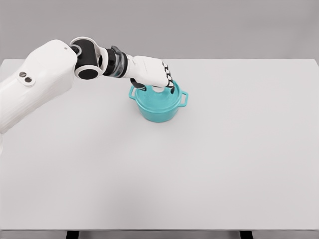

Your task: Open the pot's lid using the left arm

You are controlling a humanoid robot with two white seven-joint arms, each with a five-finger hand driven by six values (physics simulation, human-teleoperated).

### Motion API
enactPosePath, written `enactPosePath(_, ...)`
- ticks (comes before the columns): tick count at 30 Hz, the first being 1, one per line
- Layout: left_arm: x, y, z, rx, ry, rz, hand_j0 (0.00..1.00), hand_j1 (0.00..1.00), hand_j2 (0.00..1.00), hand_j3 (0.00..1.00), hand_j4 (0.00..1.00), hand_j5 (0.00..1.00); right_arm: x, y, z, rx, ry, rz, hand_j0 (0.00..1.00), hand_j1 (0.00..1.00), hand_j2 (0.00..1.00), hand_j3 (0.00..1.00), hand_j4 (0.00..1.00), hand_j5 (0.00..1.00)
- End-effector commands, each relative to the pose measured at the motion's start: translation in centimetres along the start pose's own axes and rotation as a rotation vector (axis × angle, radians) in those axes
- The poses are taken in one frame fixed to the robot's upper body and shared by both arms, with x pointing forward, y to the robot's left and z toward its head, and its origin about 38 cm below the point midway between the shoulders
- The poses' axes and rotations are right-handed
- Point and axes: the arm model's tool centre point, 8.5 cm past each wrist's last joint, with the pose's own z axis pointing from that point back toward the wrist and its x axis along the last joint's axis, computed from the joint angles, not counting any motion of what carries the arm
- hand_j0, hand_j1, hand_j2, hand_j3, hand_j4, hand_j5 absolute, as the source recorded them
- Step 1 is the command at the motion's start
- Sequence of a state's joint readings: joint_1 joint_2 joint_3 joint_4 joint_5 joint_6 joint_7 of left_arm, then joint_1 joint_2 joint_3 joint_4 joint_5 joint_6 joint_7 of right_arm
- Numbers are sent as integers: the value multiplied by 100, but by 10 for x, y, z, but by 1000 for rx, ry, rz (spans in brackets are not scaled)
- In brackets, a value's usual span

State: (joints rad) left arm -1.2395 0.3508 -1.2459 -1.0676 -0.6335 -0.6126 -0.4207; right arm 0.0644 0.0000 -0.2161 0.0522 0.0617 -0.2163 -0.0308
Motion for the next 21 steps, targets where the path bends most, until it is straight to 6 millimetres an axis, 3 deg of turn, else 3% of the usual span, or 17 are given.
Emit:
enactPosePath(1,0,1,0,3,0,3,76,76,76,76,76,76,0,0,0,0,0,1,100,100,100,100,100,100)
enactPosePath(16,1,0,-1,-4,-2,-2,54,54,54,54,54,54,0,0,0,0,0,-1,100,100,100,100,100,100)
enactPosePath(21,1,0,-2,-6,-2,-5,52,52,52,52,52,52,0,0,0,0,0,-1,100,100,100,100,100,100)
